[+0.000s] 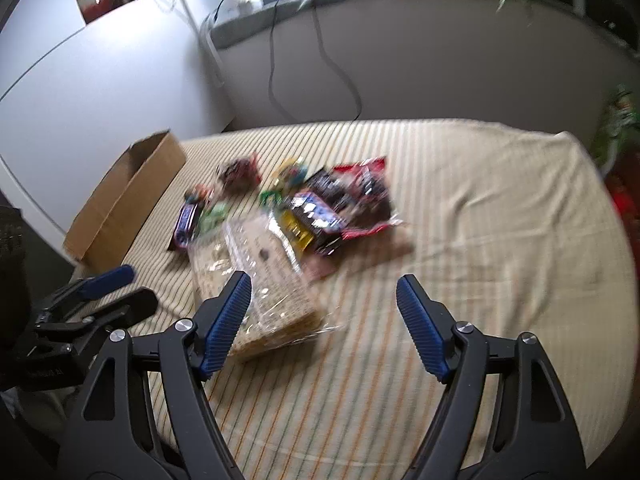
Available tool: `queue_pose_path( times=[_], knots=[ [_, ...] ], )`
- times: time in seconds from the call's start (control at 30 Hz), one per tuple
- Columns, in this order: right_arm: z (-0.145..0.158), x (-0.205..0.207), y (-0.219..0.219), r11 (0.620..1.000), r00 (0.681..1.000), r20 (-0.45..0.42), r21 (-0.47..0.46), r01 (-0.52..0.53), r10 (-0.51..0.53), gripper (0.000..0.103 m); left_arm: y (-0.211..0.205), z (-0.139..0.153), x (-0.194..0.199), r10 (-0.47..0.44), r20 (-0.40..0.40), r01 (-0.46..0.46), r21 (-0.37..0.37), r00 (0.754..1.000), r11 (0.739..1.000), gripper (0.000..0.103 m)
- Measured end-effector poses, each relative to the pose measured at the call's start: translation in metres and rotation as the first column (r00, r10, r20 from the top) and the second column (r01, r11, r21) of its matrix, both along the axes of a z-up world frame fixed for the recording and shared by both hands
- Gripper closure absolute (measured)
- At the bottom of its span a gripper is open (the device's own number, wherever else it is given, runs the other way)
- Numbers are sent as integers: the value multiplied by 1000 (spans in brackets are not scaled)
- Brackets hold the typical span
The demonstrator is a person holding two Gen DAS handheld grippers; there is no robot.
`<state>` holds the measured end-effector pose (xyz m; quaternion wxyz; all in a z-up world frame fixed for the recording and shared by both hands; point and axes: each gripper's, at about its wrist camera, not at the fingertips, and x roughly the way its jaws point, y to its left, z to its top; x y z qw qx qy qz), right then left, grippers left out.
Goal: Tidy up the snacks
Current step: 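Grasp the bagged bread block with the left tool while the right tool grasps it too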
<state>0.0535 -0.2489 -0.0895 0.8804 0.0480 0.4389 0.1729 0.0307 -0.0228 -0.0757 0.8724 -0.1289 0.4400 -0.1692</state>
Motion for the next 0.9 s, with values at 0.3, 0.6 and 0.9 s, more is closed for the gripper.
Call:
queue_pose_path(
  times=[0.3, 0.6, 0.9],
  knots=[
    [-16, 20, 16, 995, 992, -91, 49, -87, 92, 25, -15, -18, 7, -58, -79, 52, -75, 995, 996, 29],
    [-32, 39, 26, 988, 974, -181, 99, -120, 136, 31, -28, -28, 17, -101, -108, 91, -97, 989, 991, 30],
    [-31, 41, 34, 982, 962, -209, 113, -154, 175, 38, -36, -27, 21, -120, -93, 112, -83, 988, 990, 32]
  ],
)
